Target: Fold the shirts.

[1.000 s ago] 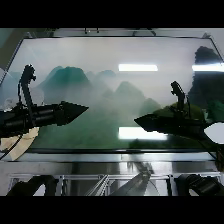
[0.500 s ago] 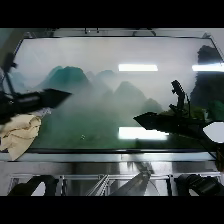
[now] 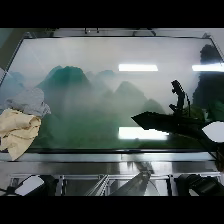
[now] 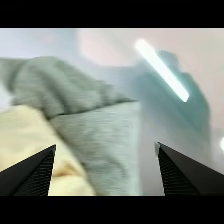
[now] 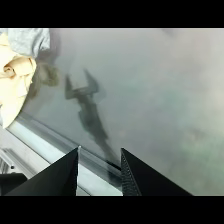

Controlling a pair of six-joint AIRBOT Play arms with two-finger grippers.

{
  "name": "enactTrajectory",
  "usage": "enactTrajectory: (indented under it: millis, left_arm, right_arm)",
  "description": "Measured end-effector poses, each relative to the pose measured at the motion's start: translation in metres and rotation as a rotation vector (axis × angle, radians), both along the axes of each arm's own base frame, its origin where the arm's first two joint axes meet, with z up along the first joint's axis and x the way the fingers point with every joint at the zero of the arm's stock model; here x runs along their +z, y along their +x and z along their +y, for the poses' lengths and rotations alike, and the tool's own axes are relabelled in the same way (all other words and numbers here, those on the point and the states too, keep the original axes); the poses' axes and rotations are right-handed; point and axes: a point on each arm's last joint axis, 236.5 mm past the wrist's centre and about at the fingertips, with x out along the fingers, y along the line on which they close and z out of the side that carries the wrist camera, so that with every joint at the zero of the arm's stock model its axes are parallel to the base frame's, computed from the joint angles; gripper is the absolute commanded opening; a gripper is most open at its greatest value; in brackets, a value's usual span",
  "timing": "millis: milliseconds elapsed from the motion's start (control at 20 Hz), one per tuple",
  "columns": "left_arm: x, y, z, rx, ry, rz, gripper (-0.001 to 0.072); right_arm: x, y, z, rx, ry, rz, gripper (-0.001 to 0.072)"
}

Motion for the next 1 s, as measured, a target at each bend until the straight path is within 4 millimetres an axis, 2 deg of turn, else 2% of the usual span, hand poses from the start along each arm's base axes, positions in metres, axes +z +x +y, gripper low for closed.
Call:
enactTrajectory:
  millis: [100, 200, 350, 450, 500, 550, 600, 650, 700, 800, 900, 1000]
  left_arm:
    - [-0.038, -0.005, 0.021, 0.015, -0.048, 0.051, 0.0716]
    - [-0.076, 0.004, 0.030, -0.009, -0.083, 0.096, 0.0715]
    - [-0.120, 0.041, 0.016, -0.115, -0.126, 0.145, 0.0714]
    - [-0.140, 0.072, -0.006, -0.220, -0.144, 0.171, 0.0696]
    - [-0.147, 0.086, -0.021, -0.276, -0.155, 0.182, 0.0636]
    - [-0.154, 0.101, -0.036, -0.332, -0.165, 0.192, 0.0296]
    - [-0.159, 0.114, -0.050, -0.386, -0.171, 0.204, 0.0000]
    - [-0.165, 0.122, -0.063, -0.430, -0.182, 0.223, 0.0000]
    - [-0.167, 0.129, -0.076, -0.476, -0.197, 0.240, 0.0000]
    - [-0.159, 0.142, -0.098, -0.540, -0.229, 0.247, -0.0001]
    - [-0.126, 0.160, -0.126, -0.614, -0.267, 0.190, 0.0000]
    - [-0.070, 0.178, -0.163, -0.710, -0.297, 0.074, 0.0001]
  right_arm:
    - [-0.001, 0.001, 0.000, -0.004, -0.001, -0.001, 0.0295]
    - [-0.001, 0.003, 0.000, -0.008, -0.001, -0.001, 0.0295]
    - [-0.002, 0.003, 0.000, -0.010, -0.002, 0.002, 0.0293]
    - [-0.003, 0.004, 0.000, -0.011, -0.004, 0.004, 0.0294]
    - [-0.004, 0.005, -0.001, -0.012, -0.004, 0.005, 0.0294]
    - [-0.005, 0.005, 0.000, -0.012, -0.006, 0.007, 0.0293]
    - [-0.005, 0.005, 0.000, -0.012, -0.006, 0.009, 0.0293]
    - [-0.006, 0.005, 0.000, -0.013, -0.006, 0.010, 0.0292]
    - [-0.006, 0.005, 0.000, -0.013, -0.007, 0.011, 0.0291]
    - [-0.006, 0.005, 0.000, -0.012, -0.007, 0.012, 0.0290]
    - [-0.006, 0.005, 0.000, -0.012, -0.007, 0.012, 0.0276]
    - [-0.007, 0.005, 0.000, -0.012, -0.008, 0.011, 0.0034]
